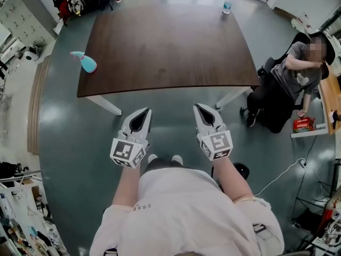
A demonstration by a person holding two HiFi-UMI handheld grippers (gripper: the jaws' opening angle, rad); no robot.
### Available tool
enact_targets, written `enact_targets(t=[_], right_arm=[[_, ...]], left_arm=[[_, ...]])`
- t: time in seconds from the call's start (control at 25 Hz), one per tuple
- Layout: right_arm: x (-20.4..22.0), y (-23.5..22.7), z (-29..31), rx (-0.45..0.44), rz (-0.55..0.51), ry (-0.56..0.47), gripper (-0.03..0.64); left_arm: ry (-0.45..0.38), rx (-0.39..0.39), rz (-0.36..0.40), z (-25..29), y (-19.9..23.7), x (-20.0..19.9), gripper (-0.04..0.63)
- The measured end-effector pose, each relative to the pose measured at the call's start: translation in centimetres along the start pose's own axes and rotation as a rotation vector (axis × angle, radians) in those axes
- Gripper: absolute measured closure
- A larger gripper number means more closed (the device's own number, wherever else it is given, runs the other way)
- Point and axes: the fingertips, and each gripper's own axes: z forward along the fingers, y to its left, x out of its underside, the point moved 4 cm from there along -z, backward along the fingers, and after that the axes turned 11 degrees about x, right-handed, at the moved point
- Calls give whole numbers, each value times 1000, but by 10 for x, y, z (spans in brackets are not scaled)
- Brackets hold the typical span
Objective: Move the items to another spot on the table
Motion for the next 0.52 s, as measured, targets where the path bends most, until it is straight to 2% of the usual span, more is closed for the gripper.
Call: enact_targets(t=[0.52], right_arm=[[3, -6, -12, 2, 3, -2, 626]], left_arm=[[7, 2, 4, 0, -14, 2, 578]])
